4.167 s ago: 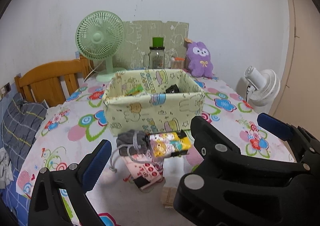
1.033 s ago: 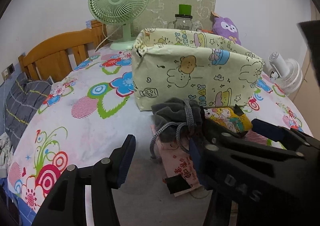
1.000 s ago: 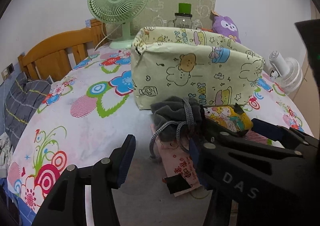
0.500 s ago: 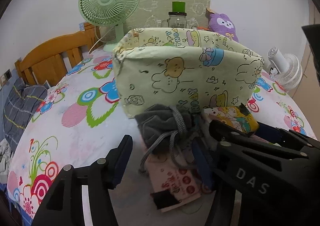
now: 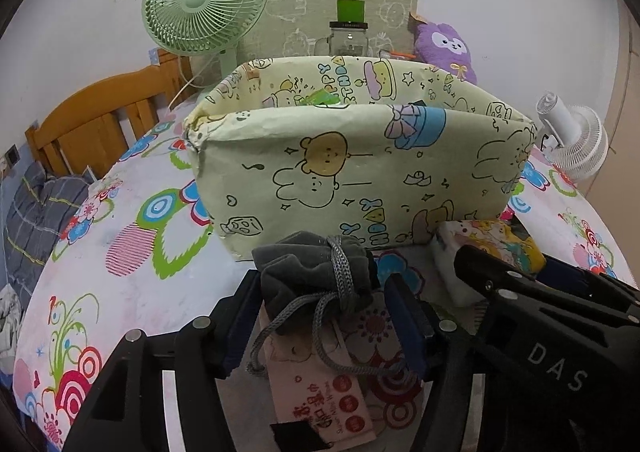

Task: Organize soft objects
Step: 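Grasp the grey drawstring pouch with the left gripper while the right grasps the yellow cartoon pack, then lift both held items and carry them over the basket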

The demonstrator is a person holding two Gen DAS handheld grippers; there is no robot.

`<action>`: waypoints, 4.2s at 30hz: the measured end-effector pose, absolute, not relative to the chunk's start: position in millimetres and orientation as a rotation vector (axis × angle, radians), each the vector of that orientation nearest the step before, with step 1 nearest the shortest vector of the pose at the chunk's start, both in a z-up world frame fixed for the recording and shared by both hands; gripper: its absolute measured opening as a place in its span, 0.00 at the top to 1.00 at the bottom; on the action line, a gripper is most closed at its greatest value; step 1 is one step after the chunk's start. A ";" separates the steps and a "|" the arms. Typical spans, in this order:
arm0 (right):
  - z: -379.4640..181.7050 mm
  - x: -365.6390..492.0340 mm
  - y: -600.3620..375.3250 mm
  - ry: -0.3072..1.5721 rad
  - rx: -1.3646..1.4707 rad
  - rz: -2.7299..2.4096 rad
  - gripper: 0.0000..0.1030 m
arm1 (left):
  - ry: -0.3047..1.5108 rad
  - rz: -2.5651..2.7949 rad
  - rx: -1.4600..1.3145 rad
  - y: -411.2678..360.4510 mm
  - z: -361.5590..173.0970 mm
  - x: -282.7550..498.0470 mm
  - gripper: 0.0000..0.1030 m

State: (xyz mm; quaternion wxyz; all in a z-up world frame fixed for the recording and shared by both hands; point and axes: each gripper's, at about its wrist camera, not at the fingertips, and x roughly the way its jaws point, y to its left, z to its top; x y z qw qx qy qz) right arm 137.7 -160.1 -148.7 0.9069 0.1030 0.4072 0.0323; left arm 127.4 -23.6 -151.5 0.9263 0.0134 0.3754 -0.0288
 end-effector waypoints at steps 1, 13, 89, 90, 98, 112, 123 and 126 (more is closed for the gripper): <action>-148.7 138.5 -160.6 0.841 0.214 0.066 0.31 | 0.772 -0.057 0.030 -23.9 -151.8 128.4 0.37; -151.3 136.7 -157.3 0.847 0.207 0.082 0.31 | 0.804 -0.043 0.010 -22.5 -156.2 128.1 0.46; -2.8 85.5 -144.4 0.544 0.088 0.151 0.31 | 0.549 -0.096 -0.017 -33.0 -22.3 78.3 0.48; -2.1 87.2 -144.1 0.543 0.087 0.153 0.31 | 0.547 -0.095 -0.015 -33.1 -22.0 80.7 0.48; -2.1 109.2 -143.2 0.535 0.089 0.158 0.31 | 0.539 -0.087 -0.012 -31.3 -22.3 101.7 0.48; -8.4 154.5 -135.4 0.534 0.085 0.184 0.31 | 0.539 -0.062 -0.020 -24.6 -29.3 142.9 0.48; -21.2 190.2 -128.6 0.538 0.085 0.219 0.31 | 0.547 -0.056 -0.043 -19.8 -44.2 172.2 0.47; -26.1 198.1 -128.0 0.546 0.088 0.222 0.31 | 0.555 -0.058 -0.042 -19.4 -48.5 178.7 0.47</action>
